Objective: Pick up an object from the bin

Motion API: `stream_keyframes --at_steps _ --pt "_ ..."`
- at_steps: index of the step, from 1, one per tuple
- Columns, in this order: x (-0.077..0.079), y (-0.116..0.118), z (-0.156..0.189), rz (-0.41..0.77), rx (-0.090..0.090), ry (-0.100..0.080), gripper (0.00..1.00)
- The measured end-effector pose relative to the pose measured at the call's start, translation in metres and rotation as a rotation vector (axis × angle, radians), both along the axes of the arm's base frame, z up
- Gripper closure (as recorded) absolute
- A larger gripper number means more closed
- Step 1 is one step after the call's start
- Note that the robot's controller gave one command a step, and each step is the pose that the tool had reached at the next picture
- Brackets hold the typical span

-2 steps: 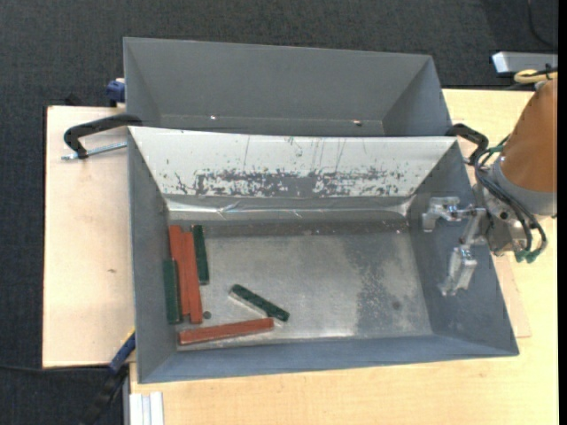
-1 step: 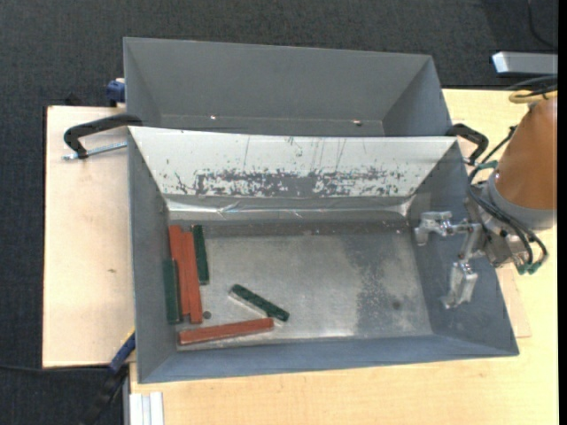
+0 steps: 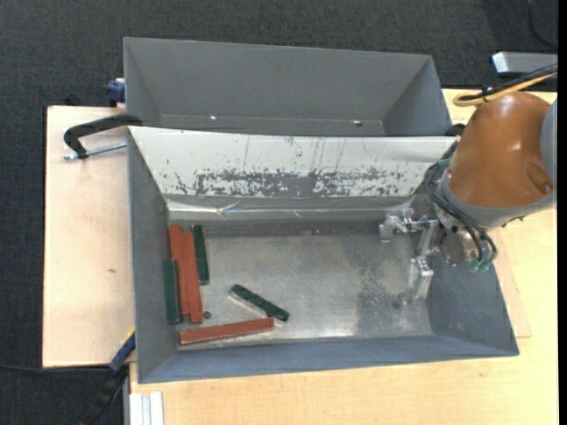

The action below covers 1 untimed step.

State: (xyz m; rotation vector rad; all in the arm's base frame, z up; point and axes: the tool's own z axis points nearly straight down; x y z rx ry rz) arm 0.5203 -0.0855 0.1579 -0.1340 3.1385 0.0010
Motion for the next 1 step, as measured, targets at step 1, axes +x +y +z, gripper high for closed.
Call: stream_keyframes --at_steps 1 --pt "0.0037 0.0535 -0.0030 -0.010 0.002 0.000 0.00"
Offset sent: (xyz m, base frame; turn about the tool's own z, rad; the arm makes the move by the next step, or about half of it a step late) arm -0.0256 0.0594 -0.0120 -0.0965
